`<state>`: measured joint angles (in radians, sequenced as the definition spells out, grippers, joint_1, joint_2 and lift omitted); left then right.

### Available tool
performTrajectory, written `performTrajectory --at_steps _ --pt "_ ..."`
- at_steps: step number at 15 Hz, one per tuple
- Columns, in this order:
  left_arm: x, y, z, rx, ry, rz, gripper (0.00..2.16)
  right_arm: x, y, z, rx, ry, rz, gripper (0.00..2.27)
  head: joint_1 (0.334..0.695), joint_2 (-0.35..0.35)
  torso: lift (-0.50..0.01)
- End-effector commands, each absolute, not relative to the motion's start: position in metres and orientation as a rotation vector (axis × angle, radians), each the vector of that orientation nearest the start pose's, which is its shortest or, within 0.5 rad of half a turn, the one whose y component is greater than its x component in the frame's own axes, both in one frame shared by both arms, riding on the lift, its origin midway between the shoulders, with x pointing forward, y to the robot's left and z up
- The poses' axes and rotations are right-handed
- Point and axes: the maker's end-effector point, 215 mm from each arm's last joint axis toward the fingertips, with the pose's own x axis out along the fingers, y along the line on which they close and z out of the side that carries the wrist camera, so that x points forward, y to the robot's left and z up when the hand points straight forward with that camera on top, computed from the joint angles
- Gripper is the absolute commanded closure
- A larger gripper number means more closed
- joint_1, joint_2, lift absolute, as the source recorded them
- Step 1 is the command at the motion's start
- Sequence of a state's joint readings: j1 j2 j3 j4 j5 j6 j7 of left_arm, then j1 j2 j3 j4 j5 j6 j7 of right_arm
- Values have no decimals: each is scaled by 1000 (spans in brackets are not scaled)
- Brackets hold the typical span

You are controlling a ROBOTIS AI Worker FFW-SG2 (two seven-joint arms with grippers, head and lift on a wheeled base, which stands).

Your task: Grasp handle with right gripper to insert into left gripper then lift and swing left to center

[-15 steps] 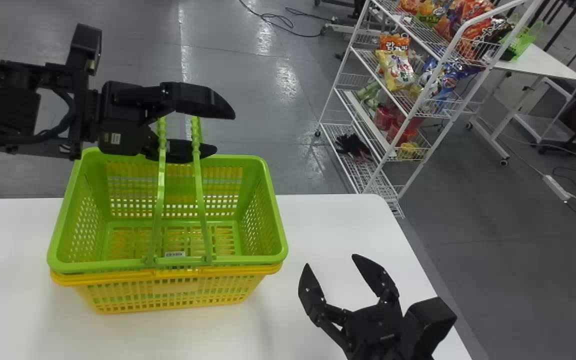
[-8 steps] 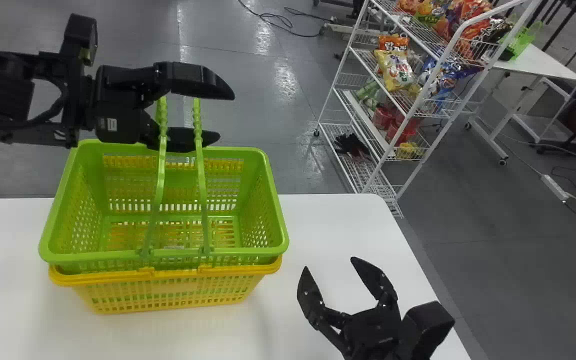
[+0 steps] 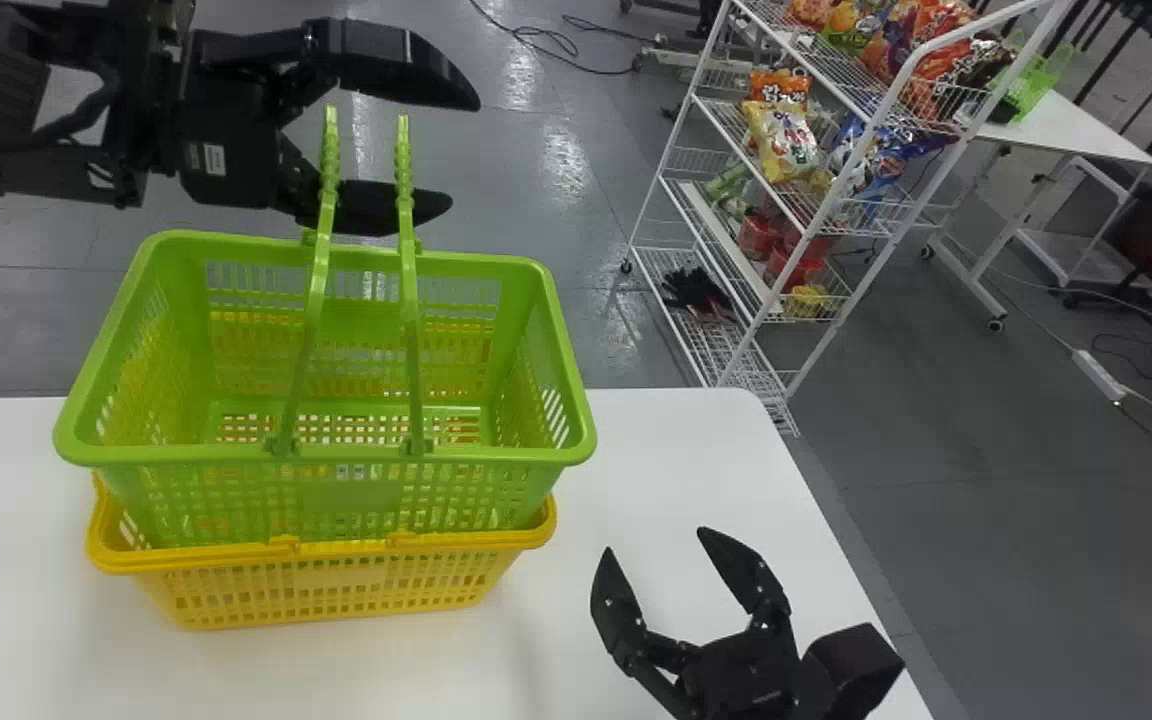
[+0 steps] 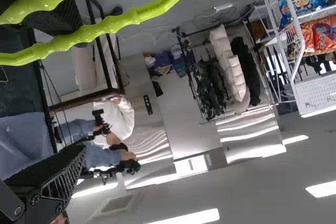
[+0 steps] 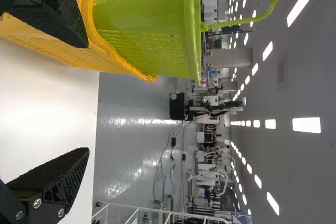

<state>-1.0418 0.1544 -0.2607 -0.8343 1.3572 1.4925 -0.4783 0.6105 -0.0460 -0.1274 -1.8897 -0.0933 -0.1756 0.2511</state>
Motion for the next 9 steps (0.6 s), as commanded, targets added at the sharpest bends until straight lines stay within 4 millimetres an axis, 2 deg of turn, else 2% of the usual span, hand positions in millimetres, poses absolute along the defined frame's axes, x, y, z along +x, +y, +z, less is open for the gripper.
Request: performTrajectory --at_steps 1,4,9 --pt "546 -35 -119 -954 984 -1337 134 389 -254 -414 28 111 161 100 695 -342 -93" --pt "550 -32 -101 -953 961 -1347 134 388 -252 -413 36 108 178 97 694 -331 -93" --pt "555 -29 -63 -957 915 -1379 134 386 -252 -420 39 120 179 97 671 -324 -93"
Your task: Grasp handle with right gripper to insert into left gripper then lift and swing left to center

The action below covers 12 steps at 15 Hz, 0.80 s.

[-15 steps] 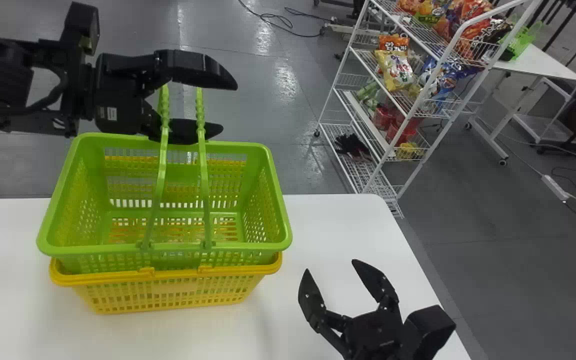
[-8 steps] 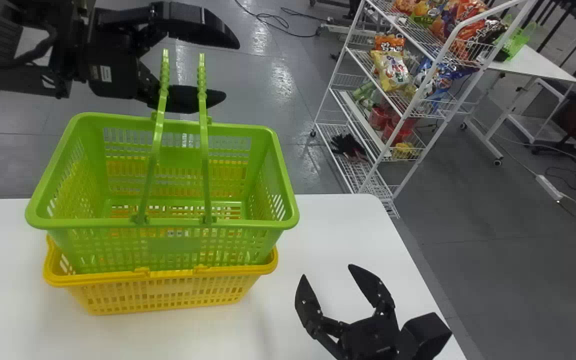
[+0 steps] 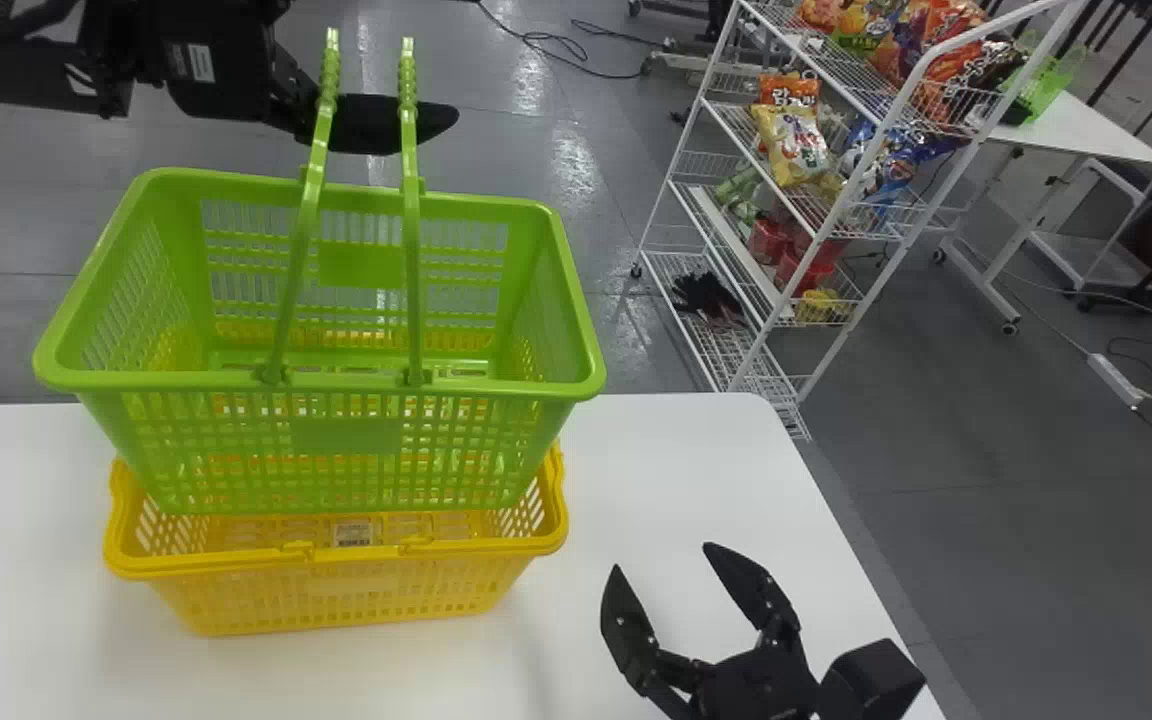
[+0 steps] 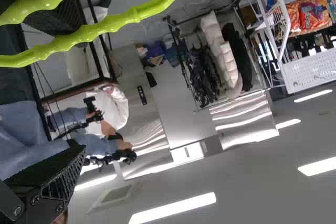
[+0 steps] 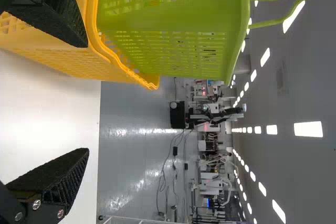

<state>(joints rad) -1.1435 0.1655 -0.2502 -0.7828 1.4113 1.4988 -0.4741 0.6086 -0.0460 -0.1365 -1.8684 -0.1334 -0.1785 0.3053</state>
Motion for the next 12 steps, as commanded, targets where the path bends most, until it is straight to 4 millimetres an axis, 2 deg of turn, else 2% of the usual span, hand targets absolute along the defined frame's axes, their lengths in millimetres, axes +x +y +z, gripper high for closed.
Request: performTrajectory --at_steps 1,7,12 --pt "556 -29 -58 -962 910 -1382 134 386 -251 -421 41 122 180 97 667 -323 -93" --pt "572 -11 -12 -982 870 -1366 137 385 -248 -426 44 131 184 97 640 -311 -93" --pt "567 -3 -2 -989 934 -1348 144 385 -246 -426 47 131 188 97 620 -286 -93"
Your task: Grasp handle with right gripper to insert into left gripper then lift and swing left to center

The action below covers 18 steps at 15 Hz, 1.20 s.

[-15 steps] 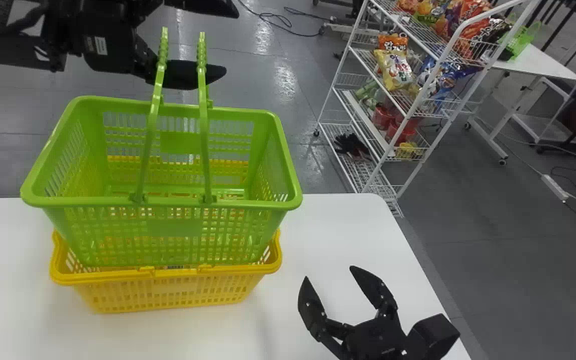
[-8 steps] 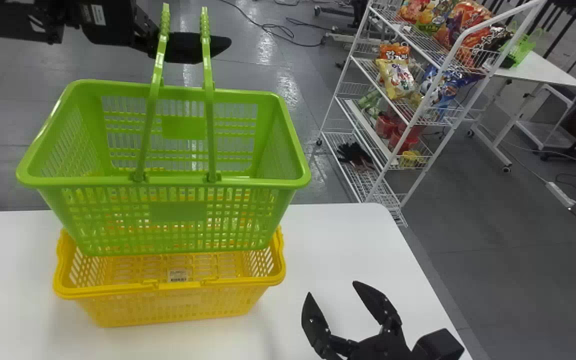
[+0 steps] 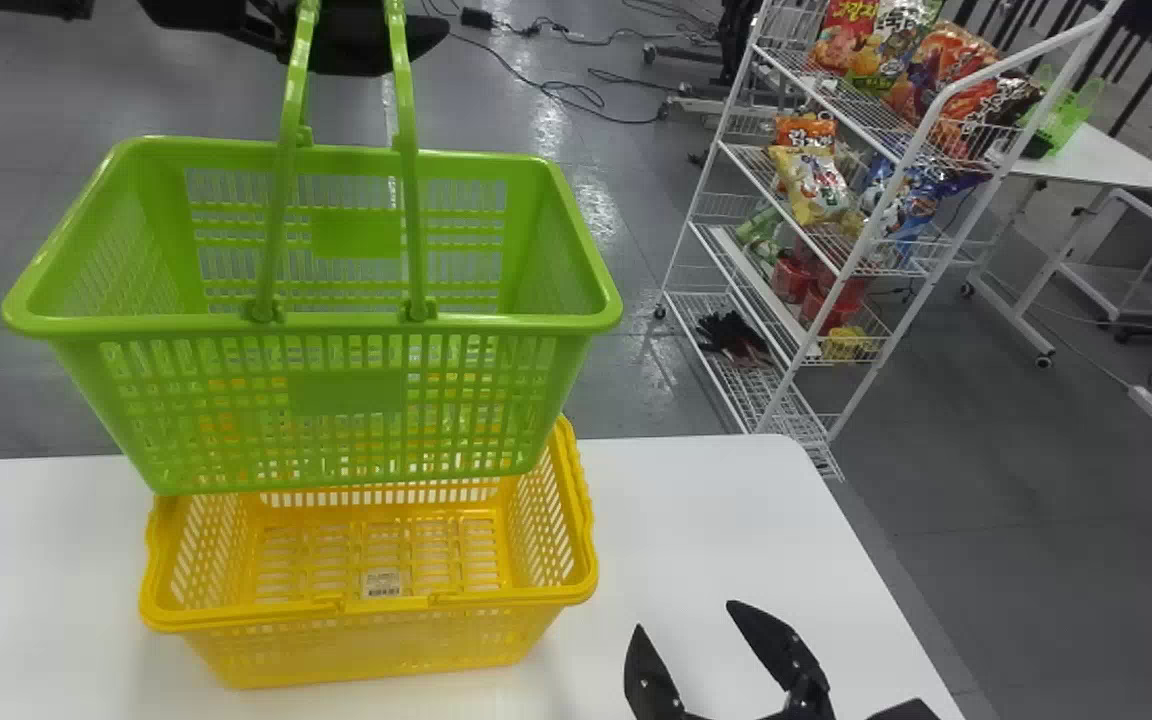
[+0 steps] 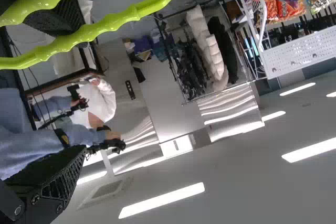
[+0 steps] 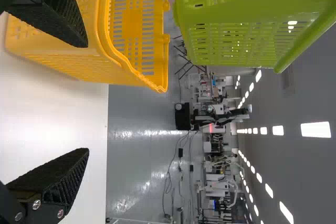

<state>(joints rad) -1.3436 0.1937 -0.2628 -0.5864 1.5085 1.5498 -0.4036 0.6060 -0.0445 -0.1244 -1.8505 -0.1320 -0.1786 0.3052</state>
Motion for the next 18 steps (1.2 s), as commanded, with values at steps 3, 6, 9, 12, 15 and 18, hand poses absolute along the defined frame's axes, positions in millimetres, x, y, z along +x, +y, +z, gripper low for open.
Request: performTrajectory --at_steps 3,6,9,12,15,18 --pt "566 0 5 -999 940 -1350 232 384 -244 -427 49 133 190 100 620 -284 -93" --pt "568 4 11 -1003 934 -1341 485 384 -243 -427 49 133 192 100 614 -279 -93" --pt "568 3 11 -1002 936 -1341 1305 384 -242 -427 50 133 193 100 610 -274 -93" --pt "568 7 2 -987 949 -1325 1939 384 -241 -427 51 134 194 103 611 -272 -93" --pt "568 9 0 -990 950 -1326 1943 384 -242 -427 50 133 193 103 617 -269 -93" --pt "574 28 -1 -982 937 -1294 1943 384 -242 -427 51 134 193 103 618 -263 -93"
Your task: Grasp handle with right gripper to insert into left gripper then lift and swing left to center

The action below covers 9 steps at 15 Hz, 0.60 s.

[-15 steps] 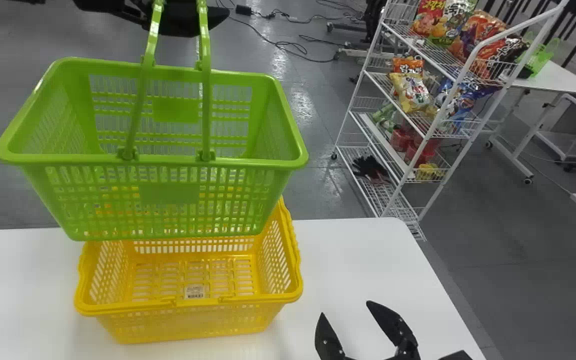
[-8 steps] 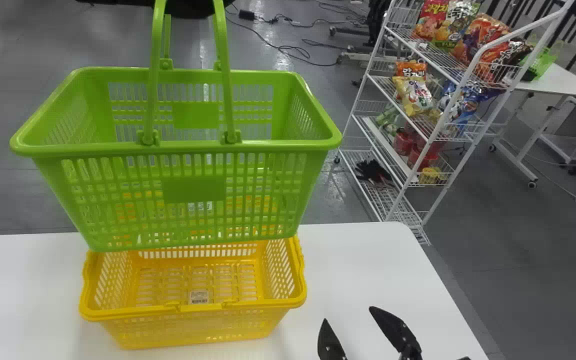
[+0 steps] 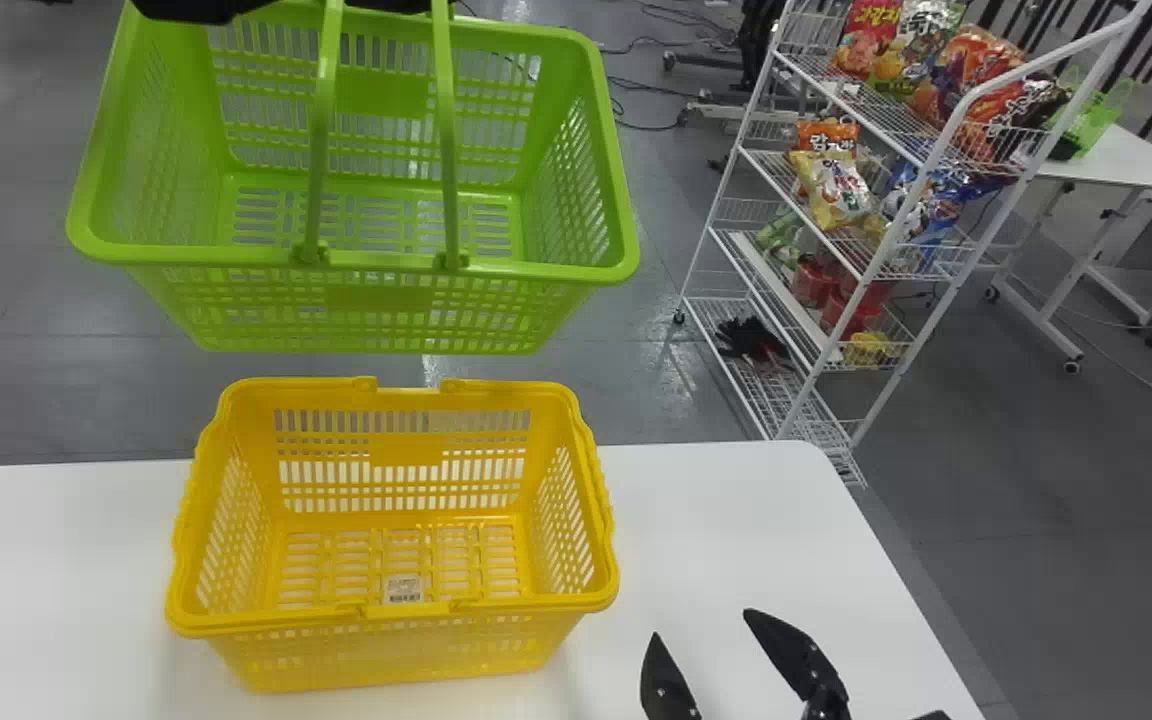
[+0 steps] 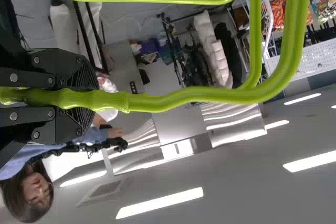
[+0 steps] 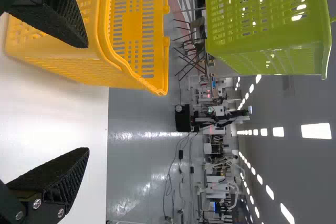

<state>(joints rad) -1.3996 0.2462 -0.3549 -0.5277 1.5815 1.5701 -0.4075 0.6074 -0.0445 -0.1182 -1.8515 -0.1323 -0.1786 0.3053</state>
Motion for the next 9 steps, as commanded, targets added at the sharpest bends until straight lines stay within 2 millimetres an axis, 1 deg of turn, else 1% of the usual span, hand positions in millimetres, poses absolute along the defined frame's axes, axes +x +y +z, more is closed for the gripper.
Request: performTrajectory --at_steps 1,2,4,5,7,8,9 --pt "577 39 -5 -963 935 -1270 1943 384 -242 -428 51 136 193 103 619 -257 -93" --pt "580 51 -9 -948 933 -1242 1943 384 -243 -430 51 139 191 103 619 -252 -93" --pt "589 95 -9 -942 901 -1175 1943 384 -244 -433 50 143 191 103 623 -236 -93" --pt "593 117 -7 -944 879 -1145 1943 384 -243 -433 52 143 191 103 627 -208 -93" --pt "599 173 -7 -948 834 -1062 1943 386 -242 -431 53 139 194 103 628 -169 -93" --pt "599 197 -7 -947 813 -1028 1943 387 -241 -431 54 137 196 103 627 -144 -93" --pt "598 226 -7 -948 790 -988 1943 386 -240 -431 55 139 197 103 626 -117 -93"
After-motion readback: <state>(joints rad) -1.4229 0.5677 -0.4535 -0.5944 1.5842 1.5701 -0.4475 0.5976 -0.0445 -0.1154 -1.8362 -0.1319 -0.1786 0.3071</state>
